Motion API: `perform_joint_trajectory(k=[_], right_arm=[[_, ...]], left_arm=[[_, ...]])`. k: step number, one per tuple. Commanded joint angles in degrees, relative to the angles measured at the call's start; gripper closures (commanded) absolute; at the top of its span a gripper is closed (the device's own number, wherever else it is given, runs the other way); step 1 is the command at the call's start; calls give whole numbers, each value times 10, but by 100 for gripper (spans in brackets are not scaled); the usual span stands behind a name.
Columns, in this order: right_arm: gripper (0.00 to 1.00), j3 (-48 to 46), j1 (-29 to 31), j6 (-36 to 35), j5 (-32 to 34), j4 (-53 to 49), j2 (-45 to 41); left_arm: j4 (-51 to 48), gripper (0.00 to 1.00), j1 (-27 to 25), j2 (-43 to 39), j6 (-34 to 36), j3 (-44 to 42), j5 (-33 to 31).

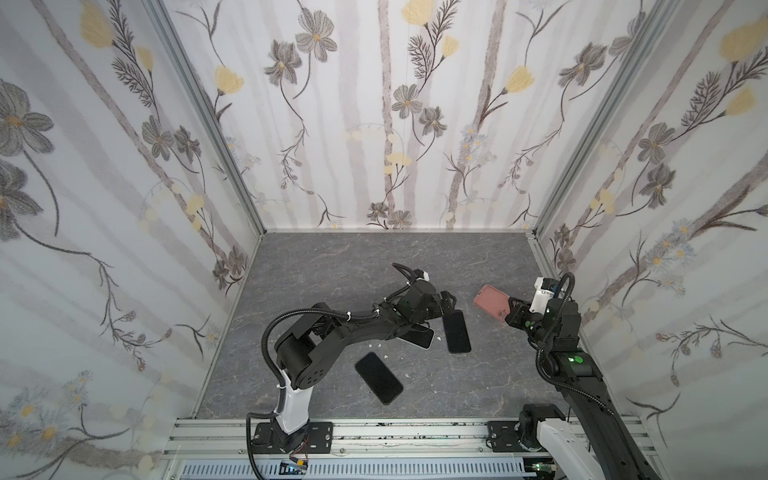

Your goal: Take the phone out of the phone case

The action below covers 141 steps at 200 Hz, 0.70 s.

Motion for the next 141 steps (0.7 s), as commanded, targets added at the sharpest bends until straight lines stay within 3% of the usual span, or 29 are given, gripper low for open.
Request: perform_joint_trajectory(k=[1, 29, 39, 56, 72, 98, 141], right_arm=[[100, 14, 0, -26, -72, 69, 3], [100, 28, 2, -37, -137, 101, 22], [100, 41, 6, -46, -161, 98, 36], [100, 67, 21, -71, -212, 81, 62], [100, 99, 42, -89, -257, 54, 93], [100, 173, 94, -143, -290, -26, 149], [100, 266, 162, -217, -318, -129, 221]], left_arm=[[-43, 0, 13, -44, 100, -2, -65], [-36, 0, 23, -122, 219, -51, -114], [-41, 0, 35, -145, 258, -62, -94], [-47, 0, 73, -185, 306, -76, 8], [-62, 0, 100, -221, 354, -87, 55], [-102, 0, 111, -289, 469, -114, 70], [-124, 4, 110, -378, 589, -158, 72]])
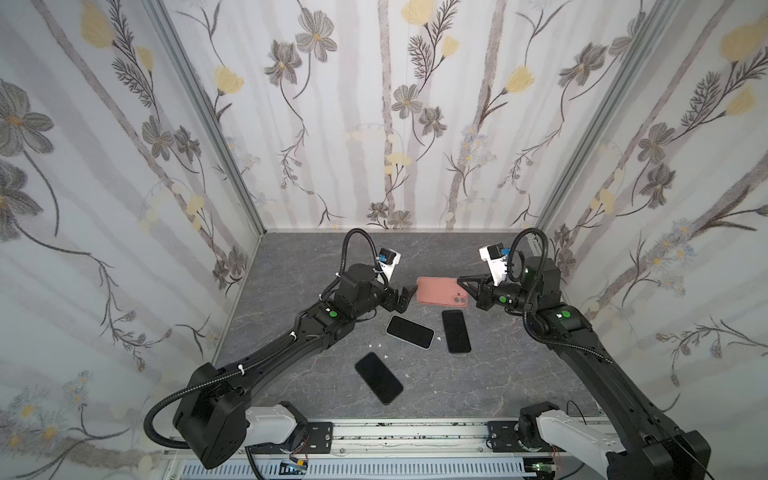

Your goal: Take the phone out of the phone case

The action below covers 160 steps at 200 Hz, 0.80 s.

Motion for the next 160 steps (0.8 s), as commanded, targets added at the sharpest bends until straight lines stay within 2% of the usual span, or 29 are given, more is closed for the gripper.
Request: perform_joint_trajectory(k=[1, 20, 39, 69, 84, 138, 150, 160], right_arm=[[100, 37, 23, -64, -38, -66, 24], [100, 70, 43, -91, -35, -107, 46], [100, 91, 57, -114, -41, -139, 65], [100, 102, 69, -124, -45, -157, 75], [100, 101, 71, -123, -53, -157, 73], [100, 99, 77, -126, -74, -156, 70], [100, 99, 77, -126, -79, -153, 70], [100, 99, 78, -125, -83, -153, 71]], left_arm=[[-24, 4, 1, -32, 112, -12, 12], [-40, 16, 1, -46, 168, -16, 27], [-56, 21, 1, -43, 189, -8, 64], [-71, 27, 1, -29, 196, 2, 116], [-73, 32, 0, -22, 192, 4, 125], [-78, 41, -3, 3, 191, 14, 174], [-79, 46, -5, 7, 190, 14, 174], [-80, 54, -4, 9, 190, 15, 171]])
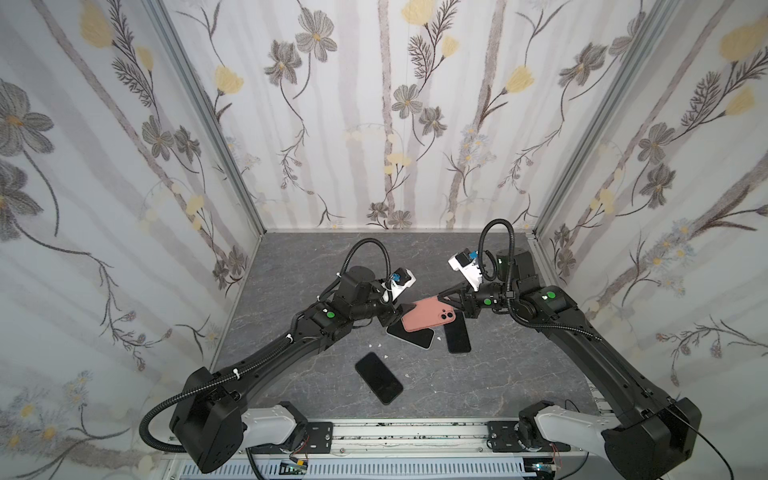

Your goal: Take the phone out of the phone case

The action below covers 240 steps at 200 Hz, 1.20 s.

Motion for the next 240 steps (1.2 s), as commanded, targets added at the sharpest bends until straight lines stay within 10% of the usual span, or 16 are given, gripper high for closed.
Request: perform_joint_trajectory(k=[1, 83, 106, 176, 240], right_arm=[[100, 3, 1, -14, -28, 8, -1], [100, 1, 4, 6, -22, 34, -4], [99, 2, 5, 21, 15, 54, -5], [41, -31, 4, 133, 175, 188, -55], [34, -135, 12, 288, 317, 328, -107]], left_arm=[[0, 55, 0, 5, 4, 7, 18], [0, 100, -4, 20, -26, 22, -30], [0, 100, -5, 48, -68, 46, -105], [9, 100, -8, 83, -157, 88, -170], [68, 100, -6, 104, -298, 93, -305]])
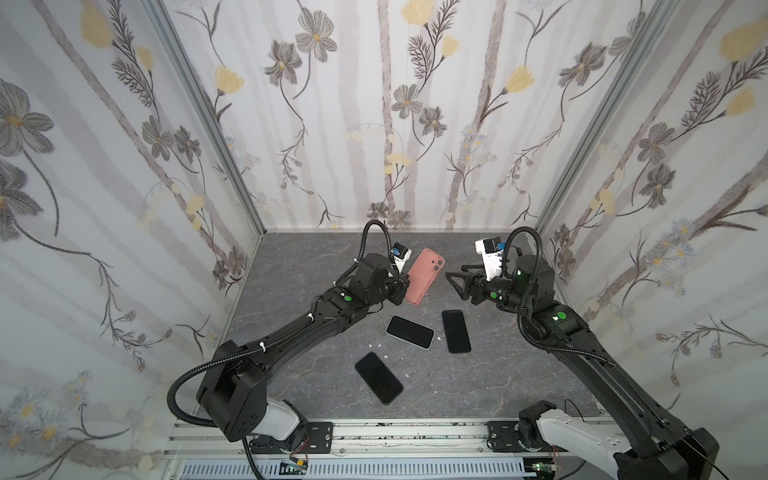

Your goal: Take the phone out of the phone case

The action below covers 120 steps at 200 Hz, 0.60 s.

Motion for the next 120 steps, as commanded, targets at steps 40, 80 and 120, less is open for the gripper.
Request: perform_joint_trajectory(k=[40, 80, 120], right_arm=[[48, -50, 58, 149, 167, 111, 2], [48, -20, 98, 169, 210, 105, 60], [50, 46, 106, 166, 218, 60, 124]], left_arm=[[58, 100, -21, 10, -164, 4, -202], [58, 100, -60, 34, -177, 16, -241], [57, 100, -79, 43, -166, 24, -243]])
